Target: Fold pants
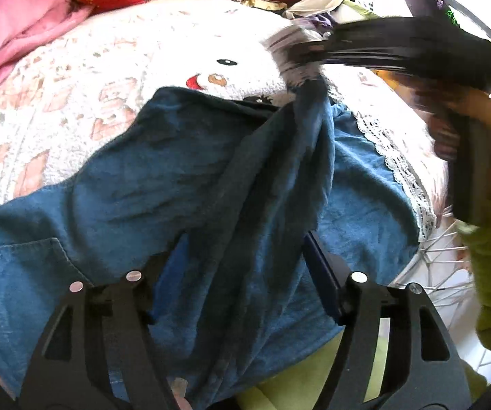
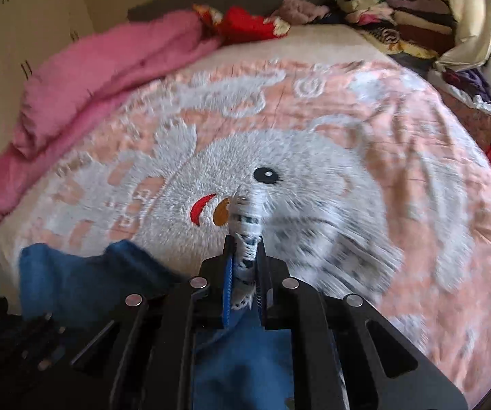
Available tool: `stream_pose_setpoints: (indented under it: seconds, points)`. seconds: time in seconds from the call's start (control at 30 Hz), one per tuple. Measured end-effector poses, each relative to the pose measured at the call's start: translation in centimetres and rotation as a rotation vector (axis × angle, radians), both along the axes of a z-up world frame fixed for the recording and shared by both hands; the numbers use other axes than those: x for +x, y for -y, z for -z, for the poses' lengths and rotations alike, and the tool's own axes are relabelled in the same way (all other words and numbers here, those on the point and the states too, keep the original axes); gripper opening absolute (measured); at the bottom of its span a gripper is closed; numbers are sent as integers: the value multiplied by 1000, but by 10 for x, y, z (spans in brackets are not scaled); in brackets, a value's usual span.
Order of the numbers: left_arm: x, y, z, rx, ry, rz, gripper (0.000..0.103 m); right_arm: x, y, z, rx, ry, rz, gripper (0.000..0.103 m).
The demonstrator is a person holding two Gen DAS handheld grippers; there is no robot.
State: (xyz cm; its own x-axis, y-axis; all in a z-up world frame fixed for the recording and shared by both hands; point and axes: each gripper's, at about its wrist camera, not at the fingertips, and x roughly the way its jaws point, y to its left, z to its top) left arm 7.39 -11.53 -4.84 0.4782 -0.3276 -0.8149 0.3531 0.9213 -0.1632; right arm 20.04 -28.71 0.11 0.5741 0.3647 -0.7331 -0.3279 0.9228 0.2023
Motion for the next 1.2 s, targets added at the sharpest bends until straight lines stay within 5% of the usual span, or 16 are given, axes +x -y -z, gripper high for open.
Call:
stream_pose_setpoints:
  seconds: [0.13,0.2,0.27,0.4,0.63,0.8,0.9,1.0,1.1,1.2]
  points:
    - [-1,3,0,26,26,8,60,-36,34,-21,59,41,48,10]
    - [-5,8,-2,51,43,25,47,-52,52,-27,96,45,80,10]
    - [-10,12,-3,78,59,53,14,-68,69,-31,121,43,108,10]
    - [-23,18,-10,121,89,108,1,-95,92,-25,167,10,142,10]
    - [-44,20,-17,153,105,183,0,-148,121,-3,240,-63,228,10]
    - [-58,29,-5,197,90,230,0,-179,131,40,255,-183,277,11]
    - [-61,35,3,223,73,252,0,-189,137,58,272,-230,285,17]
    - [-58,36,8,230,54,250,0,-194,143,61,278,-235,296,34]
    - [-58,37,11,237,50,253,0,-194,153,64,310,-233,330,33]
    - [-58,37,13,245,39,260,0,-193,157,70,314,-257,334,15]
